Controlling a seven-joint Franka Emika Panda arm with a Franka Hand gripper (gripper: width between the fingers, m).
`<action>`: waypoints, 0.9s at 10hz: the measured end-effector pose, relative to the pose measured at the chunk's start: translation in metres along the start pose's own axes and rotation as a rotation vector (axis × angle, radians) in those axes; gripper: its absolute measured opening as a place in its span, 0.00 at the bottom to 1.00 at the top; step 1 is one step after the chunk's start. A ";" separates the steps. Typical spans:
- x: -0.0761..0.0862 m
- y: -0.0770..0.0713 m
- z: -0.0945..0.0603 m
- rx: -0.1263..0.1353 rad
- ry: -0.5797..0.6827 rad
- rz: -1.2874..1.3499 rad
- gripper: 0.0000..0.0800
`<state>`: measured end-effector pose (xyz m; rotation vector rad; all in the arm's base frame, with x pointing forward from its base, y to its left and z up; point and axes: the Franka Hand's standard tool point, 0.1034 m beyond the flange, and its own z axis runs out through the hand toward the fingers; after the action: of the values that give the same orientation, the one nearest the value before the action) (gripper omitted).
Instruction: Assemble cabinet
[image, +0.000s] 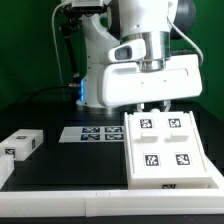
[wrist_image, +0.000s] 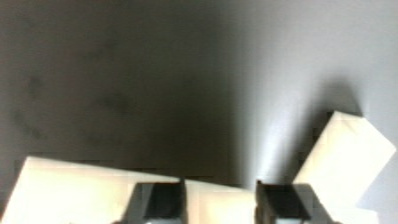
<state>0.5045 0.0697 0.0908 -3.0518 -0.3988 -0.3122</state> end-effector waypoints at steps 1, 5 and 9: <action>0.007 0.002 -0.010 -0.002 -0.002 -0.004 0.23; 0.023 0.003 -0.029 -0.008 0.011 -0.010 0.21; 0.034 0.005 -0.035 -0.005 0.000 -0.010 0.16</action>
Offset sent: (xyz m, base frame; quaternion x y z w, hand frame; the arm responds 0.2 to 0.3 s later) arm 0.0177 0.0015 0.0391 -0.0124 -0.0046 -0.0117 0.9998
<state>0.5311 0.0712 0.1317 -3.0557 -0.4136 -0.3144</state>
